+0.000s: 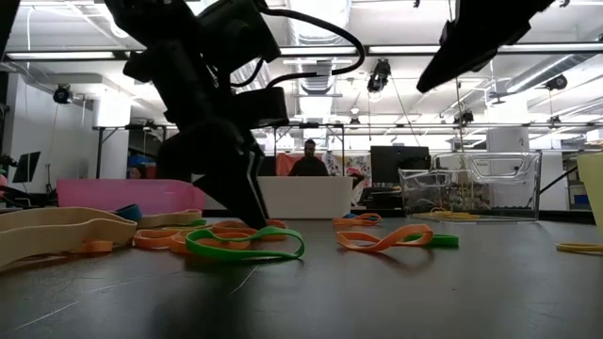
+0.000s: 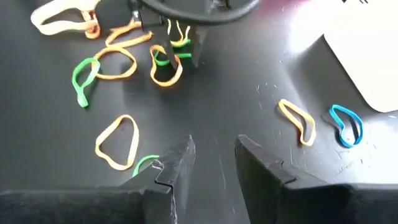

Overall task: Sort rubber bands into baskets
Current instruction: Put the orange rubber band into the white bin

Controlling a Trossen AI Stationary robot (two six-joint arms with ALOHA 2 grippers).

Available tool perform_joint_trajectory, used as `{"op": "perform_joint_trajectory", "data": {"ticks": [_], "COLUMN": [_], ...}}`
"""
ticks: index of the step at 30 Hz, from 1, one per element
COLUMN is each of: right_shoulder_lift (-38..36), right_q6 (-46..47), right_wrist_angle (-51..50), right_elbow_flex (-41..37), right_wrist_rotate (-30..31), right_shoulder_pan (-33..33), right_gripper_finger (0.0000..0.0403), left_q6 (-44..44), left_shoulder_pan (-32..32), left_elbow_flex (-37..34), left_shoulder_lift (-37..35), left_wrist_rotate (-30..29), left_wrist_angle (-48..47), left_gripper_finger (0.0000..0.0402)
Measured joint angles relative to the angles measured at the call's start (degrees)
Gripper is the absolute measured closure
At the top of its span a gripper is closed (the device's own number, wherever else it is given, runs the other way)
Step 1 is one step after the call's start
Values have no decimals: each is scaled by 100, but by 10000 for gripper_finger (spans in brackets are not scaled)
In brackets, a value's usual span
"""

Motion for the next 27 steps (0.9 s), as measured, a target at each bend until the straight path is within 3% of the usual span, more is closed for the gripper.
{"op": "perform_joint_trajectory", "data": {"ticks": [7, 16, 19, 22, 27], "right_shoulder_lift": [2, 4, 4, 4, 4], "right_q6": [111, 80, 76, 64, 49], "right_wrist_angle": [130, 291, 290, 295, 290], "right_elbow_flex": [-170, -244, -254, -254, -260], "right_wrist_rotate": [-4, -2, 0, 49, 289], "right_shoulder_pan": [0, 0, 0, 0, -7], "right_gripper_finger": [289, 295, 298, 298, 294], "left_q6": [13, 499, 1061, 1771, 2552], "left_shoulder_pan": [0, 31, 147, 476, 1470], "left_elbow_flex": [0, 219, 369, 501, 786], "left_shoulder_lift": [0, -391, -754, -1117, -1518], "left_wrist_rotate": [144, -81, -627, -1261, -1224], "left_wrist_angle": [-15, -197, -377, -457, -421], "left_gripper_finger": [394, 401, 401, 401, 401]}}
